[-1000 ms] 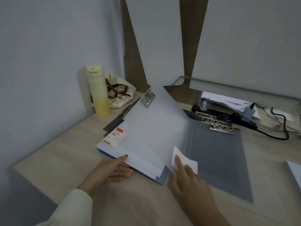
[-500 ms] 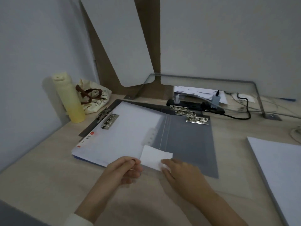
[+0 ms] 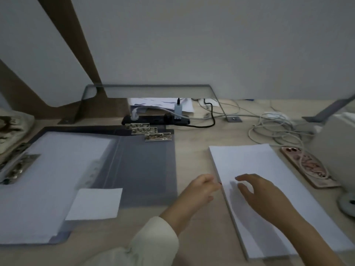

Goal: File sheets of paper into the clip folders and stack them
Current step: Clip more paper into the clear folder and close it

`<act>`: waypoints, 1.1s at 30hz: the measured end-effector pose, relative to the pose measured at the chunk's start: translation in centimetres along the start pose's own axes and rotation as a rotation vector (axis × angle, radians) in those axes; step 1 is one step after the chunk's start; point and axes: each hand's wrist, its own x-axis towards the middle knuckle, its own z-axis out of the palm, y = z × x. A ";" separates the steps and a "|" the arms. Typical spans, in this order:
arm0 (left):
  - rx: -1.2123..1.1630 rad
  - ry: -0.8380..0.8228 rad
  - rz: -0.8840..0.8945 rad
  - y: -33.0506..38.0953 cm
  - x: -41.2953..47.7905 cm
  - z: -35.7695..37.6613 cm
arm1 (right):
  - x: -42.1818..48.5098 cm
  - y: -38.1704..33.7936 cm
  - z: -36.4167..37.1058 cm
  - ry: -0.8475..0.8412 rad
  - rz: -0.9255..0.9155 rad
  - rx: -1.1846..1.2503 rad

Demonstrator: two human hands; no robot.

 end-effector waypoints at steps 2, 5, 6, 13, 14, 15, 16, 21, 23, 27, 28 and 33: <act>-0.063 -0.028 -0.066 -0.3 1.4 1.3 | 0.1 0.8 0.7 0.040 -0.015 -0.050; -0.216 -0.041 -0.141 -0.5 3.0 2.1 | 0.2 1.4 1.9 0.048 -0.035 -0.093; -0.256 -0.043 -0.154 -0.5 3.3 2.1 | 0.2 1.6 2.2 0.044 -0.035 -0.096; -0.394 0.001 -0.275 0.3 5.1 1.4 | 0.6 1.1 1.8 0.027 -0.014 -0.061; -0.398 -0.008 -0.274 0.3 5.3 1.4 | 0.5 0.8 1.8 0.026 -0.002 -0.068; -0.397 -0.019 -0.271 0.2 5.4 1.5 | 0.3 0.5 2.0 0.024 0.009 -0.082; -0.395 -0.030 -0.261 0.1 5.5 1.7 | 0.2 0.3 2.2 0.024 0.018 -0.100; -0.372 -0.067 -0.191 -0.7 5.1 2.1 | -0.1 0.0 2.6 0.051 0.013 -0.100; -0.380 -0.098 -0.199 -0.9 4.7 2.1 | -0.1 0.1 2.5 0.061 0.004 -0.055; -0.398 -0.094 -0.196 -1.1 4.2 2.1 | -0.1 0.3 2.4 0.070 -0.007 -0.021; -0.389 -0.097 -0.190 -1.1 4.1 2.2 | 0.0 0.4 2.5 0.071 -0.011 -0.018; -0.348 -0.110 -0.170 -0.8 3.9 2.3 | 0.0 0.3 2.5 0.064 -0.006 -0.026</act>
